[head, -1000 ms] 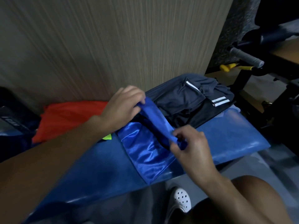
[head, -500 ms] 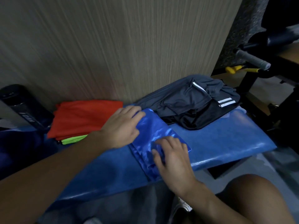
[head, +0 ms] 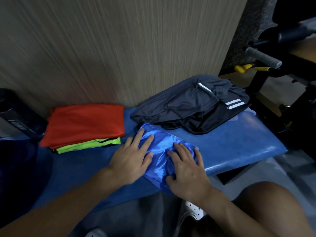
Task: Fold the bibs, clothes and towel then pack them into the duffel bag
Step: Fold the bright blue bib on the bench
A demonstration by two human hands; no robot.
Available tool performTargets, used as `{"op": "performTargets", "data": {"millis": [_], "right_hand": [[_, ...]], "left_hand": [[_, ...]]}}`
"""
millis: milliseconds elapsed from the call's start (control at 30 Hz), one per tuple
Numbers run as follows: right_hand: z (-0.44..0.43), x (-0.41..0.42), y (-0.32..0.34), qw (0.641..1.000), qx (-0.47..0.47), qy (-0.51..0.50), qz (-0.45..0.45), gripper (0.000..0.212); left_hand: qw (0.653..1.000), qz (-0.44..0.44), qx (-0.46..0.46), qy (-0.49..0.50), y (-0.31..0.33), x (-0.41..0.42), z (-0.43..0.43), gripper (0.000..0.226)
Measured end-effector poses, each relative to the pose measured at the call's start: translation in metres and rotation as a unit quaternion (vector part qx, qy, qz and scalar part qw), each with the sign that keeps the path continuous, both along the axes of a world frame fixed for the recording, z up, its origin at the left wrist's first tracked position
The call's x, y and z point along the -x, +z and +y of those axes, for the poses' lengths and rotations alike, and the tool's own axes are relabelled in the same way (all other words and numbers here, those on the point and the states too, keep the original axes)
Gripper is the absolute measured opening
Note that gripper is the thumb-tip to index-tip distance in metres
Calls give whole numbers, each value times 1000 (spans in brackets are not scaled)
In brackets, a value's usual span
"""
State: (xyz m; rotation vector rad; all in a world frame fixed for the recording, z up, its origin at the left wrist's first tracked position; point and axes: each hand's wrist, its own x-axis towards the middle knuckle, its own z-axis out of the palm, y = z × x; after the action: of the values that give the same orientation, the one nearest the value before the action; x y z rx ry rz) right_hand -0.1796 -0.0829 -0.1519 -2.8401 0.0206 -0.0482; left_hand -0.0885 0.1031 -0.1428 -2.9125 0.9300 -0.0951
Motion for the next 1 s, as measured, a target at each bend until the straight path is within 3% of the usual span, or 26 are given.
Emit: {"op": "performTargets", "data": {"millis": [100,200,400,733,867,1000], "right_hand": [[-10,-1,10,999,-32,-2,-41,69],[-8,-4,9,997,-2,-1,-76,54],[4,-4,-14,997,73,3,-35,67],[-7,-9,-33,994,99,38,-19,65],[-6,-10,-29,996,66,52,-43,60],[-4,-18,-19,998,-17,-12,-53,64]], "left_hand": [[999,-41,-10,20,13,22,0,57],[996,-86,26,-8,25,15,-6,51],[998,-12,18,-61,-6,-2,-8,61],[997,13,64,50,-21,31,4,63],[995,-1,78,69,-14,51,12,61],[983,-5,143,115,-8,41,37,58]]}}
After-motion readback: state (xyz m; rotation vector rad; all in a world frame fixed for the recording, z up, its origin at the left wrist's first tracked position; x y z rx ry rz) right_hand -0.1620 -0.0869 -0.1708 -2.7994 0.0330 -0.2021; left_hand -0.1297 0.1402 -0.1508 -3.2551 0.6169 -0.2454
